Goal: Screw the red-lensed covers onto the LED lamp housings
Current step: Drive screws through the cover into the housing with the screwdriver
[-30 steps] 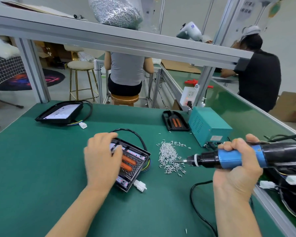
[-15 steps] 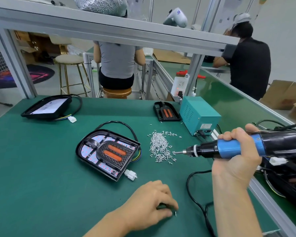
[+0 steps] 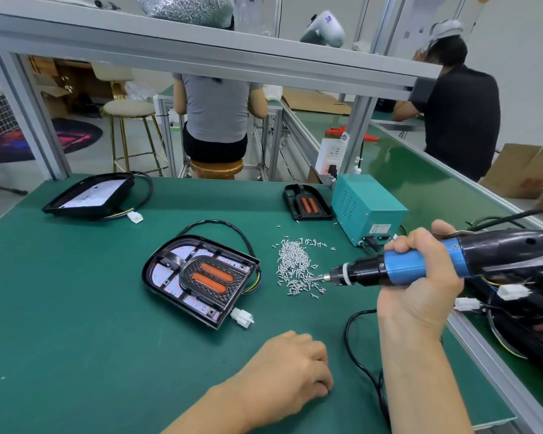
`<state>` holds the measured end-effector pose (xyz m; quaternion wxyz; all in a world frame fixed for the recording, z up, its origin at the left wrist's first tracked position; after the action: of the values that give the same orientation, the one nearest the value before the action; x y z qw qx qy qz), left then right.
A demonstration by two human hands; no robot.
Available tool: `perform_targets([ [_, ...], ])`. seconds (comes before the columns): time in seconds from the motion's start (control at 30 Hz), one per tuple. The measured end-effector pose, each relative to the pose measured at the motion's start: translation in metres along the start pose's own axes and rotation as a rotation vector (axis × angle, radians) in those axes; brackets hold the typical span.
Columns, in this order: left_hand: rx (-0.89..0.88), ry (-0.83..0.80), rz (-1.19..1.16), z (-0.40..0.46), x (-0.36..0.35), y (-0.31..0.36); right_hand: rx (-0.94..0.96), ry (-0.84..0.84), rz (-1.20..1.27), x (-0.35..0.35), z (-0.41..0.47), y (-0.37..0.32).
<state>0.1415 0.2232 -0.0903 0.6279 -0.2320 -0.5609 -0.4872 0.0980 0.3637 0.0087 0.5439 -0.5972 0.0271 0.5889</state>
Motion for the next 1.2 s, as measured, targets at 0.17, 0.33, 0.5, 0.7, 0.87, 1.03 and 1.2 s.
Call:
perform_targets([
  [0.17, -0.027, -0.002, 0.215, -0.002, -0.008, 0.01, -0.02, 0.001, 0.011, -0.002, 0.0, 0.003],
  [0.33, 0.029, -0.049, 0.26, -0.005, -0.01, 0.009, -0.03, 0.003, 0.005, -0.004, -0.001, 0.004],
  [0.5, 0.146, -0.143, 0.364, -0.003, -0.015, 0.004, -0.035, 0.008, -0.002, -0.003, -0.002, 0.004],
  [0.7, 0.286, -0.145, 0.488, -0.001, -0.007, 0.001, -0.046, 0.008, 0.014, -0.004, -0.001, 0.007],
  [0.87, 0.325, -0.064, 0.558, 0.004, -0.005, 0.011, -0.055, 0.004, 0.005, -0.004, 0.0, 0.01],
  [1.03, 0.431, -0.096, 0.411, -0.001, -0.005, 0.0, -0.063, -0.001, 0.02, -0.005, 0.0, 0.011],
  [1.2, 0.395, -0.368, 0.282, 0.011, -0.003, 0.003, -0.06, -0.005, 0.007, -0.003, 0.0, 0.013],
])
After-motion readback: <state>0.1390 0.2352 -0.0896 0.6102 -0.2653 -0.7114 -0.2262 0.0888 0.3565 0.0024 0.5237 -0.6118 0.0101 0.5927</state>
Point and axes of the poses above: each hand's wrist, its own z-axis towards the middle knuckle, its own x-axis out of the back of the hand, y = z × x, the point moved 9 cm from there along z, towards the middle knuckle, and after that the axes turned 1 degree about y, right-handed, at the moved point
